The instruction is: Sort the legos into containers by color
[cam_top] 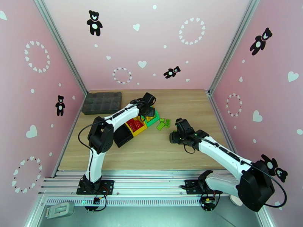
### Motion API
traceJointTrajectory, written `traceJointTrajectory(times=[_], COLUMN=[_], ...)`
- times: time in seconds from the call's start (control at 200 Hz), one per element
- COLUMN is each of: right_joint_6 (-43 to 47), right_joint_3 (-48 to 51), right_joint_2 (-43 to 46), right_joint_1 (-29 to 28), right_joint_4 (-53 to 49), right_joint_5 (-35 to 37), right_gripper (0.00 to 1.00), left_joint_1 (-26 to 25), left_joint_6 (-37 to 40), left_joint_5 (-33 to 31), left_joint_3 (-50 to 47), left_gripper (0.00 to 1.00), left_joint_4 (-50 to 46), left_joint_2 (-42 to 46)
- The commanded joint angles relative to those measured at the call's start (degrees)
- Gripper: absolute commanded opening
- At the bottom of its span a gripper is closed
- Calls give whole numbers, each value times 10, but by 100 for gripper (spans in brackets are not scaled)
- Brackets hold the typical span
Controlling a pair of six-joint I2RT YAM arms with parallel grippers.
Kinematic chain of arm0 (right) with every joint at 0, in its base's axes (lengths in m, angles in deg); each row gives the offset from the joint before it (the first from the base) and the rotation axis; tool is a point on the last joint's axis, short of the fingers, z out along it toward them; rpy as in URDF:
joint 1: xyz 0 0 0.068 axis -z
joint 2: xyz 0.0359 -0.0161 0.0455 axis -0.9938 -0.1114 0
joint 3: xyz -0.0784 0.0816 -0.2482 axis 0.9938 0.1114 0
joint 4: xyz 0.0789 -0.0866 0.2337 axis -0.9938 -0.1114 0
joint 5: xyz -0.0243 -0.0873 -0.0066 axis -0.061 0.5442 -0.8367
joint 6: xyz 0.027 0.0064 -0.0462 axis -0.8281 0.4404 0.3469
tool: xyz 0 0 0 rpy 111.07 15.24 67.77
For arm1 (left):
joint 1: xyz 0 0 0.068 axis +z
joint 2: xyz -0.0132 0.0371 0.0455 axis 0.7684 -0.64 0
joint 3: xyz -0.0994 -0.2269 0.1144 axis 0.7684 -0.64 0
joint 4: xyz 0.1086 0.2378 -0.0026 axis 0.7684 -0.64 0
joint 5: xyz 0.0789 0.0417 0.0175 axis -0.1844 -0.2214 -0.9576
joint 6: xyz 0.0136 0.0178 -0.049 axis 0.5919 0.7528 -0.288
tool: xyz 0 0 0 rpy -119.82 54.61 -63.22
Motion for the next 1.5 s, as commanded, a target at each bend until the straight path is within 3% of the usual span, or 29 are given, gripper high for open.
traceJointTrajectory(times=[0.0,0.24,0.466,0.646,1.081,1.276,1.492], right_joint_6=[-7,-10,-8,-4,-3,-3,-6], right_joint_3=[11,-6,-52,-80,-120,-127,-126], right_joint_2=[-18,-66,-123,-169,-255,-289,-300], right_joint_1=[1,1,5,23,53,62,62], right_joint_4=[3,36,47,58,78,89,96], right_joint_5=[15,23,54,52,43,35,29], right_gripper=[63,63,72,73,61,56,45], left_joint_1=[2,-8,-12,-12,-15,-15,-15], left_joint_6=[-2,-12,-41,-65,-165,-186,-185], left_joint_5=[-2,-7,-19,-34,-33,-58,-71], left_joint_3=[9,-68,-208,-323,-599,-640,-635], left_gripper=[77,89,95,97,99,98,98], left_joint_4=[-2,31,77,90,92,47,30], left_joint_2=[29,134,267,364,594,687,701])
